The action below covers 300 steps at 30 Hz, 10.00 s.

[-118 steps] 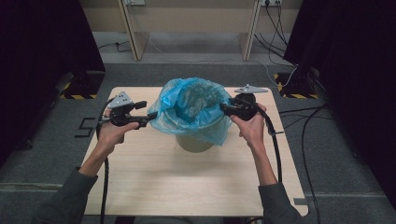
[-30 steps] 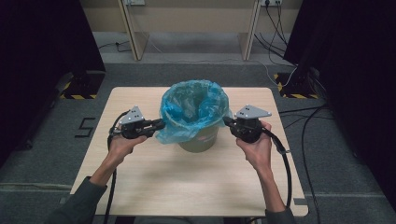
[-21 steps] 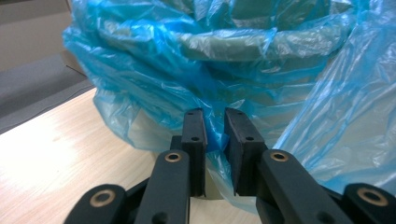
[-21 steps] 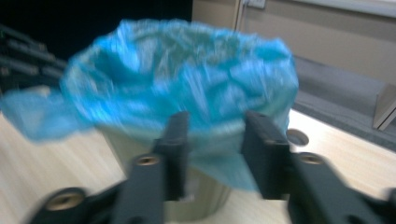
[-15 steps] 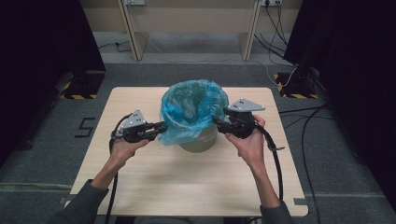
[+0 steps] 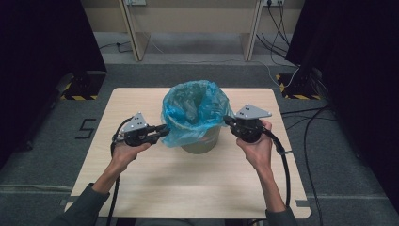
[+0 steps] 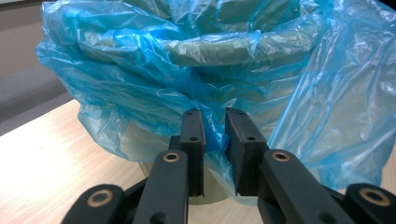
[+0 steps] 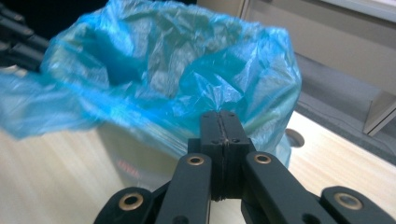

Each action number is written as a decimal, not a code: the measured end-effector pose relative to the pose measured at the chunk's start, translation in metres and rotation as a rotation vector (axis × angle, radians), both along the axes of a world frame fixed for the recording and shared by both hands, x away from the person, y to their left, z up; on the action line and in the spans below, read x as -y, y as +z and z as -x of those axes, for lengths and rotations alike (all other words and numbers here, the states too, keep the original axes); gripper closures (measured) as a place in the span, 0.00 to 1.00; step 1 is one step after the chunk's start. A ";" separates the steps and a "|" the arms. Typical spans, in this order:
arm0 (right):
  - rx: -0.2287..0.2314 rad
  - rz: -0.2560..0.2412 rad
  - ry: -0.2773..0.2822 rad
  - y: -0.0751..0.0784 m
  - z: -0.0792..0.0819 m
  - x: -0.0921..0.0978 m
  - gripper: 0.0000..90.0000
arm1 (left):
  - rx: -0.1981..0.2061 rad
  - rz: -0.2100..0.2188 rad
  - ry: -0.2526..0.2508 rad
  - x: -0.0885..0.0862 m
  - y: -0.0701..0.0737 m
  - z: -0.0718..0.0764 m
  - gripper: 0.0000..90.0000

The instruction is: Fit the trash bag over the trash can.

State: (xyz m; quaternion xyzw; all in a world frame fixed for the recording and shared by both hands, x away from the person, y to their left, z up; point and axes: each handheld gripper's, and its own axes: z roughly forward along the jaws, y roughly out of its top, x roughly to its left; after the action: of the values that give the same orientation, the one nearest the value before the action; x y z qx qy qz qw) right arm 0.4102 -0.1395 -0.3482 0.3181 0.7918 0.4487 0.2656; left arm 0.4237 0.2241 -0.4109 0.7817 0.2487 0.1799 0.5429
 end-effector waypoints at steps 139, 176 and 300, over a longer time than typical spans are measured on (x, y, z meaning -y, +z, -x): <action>-0.199 -0.177 -0.190 -0.082 -0.004 0.076 0.47 | -0.115 -0.385 -0.022 0.069 0.084 -0.091 0.41; -0.215 -0.180 -0.202 -0.089 -0.004 0.086 0.46 | -0.247 -0.352 -0.001 0.166 0.060 -0.154 0.34; -0.238 -0.204 -0.206 -0.095 -0.001 0.091 0.45 | -0.269 -0.413 -0.033 0.185 0.060 -0.127 0.33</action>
State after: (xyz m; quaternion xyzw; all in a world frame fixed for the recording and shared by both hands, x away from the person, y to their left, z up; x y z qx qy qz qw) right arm 0.4115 -0.2307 -0.4431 0.4738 0.7312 0.4562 0.1809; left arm 0.5507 0.0391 -0.3512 0.8969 0.2640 0.1124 0.3366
